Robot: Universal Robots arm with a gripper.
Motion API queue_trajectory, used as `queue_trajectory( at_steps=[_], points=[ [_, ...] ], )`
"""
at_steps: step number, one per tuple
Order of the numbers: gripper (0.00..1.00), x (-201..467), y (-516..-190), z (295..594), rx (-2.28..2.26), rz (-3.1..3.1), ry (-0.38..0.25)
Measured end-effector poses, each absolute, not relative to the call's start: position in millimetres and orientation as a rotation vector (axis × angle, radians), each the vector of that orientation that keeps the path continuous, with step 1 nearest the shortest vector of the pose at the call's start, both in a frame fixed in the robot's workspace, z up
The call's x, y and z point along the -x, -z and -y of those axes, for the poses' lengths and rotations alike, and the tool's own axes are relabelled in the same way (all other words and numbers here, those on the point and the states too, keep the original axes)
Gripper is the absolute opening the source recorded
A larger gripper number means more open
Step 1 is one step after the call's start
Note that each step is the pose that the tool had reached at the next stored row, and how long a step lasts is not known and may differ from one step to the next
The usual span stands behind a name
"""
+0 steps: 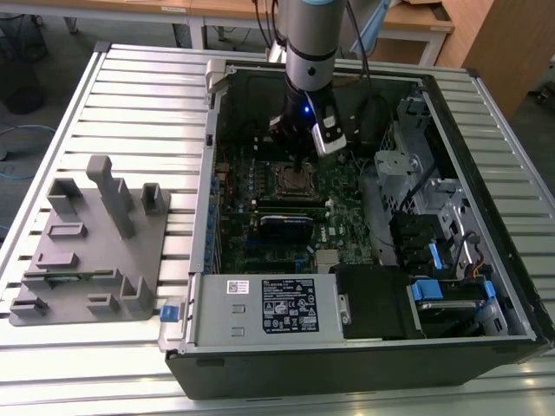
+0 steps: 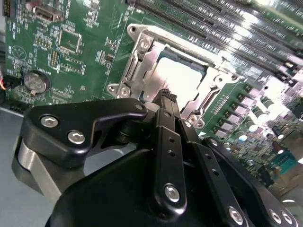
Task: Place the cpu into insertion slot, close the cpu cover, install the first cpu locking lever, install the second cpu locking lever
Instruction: 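Install the first cpu locking lever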
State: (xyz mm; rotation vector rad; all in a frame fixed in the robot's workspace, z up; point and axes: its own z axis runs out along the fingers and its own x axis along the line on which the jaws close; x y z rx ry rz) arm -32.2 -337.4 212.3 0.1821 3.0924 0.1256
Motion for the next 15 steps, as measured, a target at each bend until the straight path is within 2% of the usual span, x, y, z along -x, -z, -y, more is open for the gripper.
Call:
queue_trajectory(
  at_steps=[15],
  points=[
    [0.10,36,-212,351,-0.182,-3.092,-0.123]
  ],
)
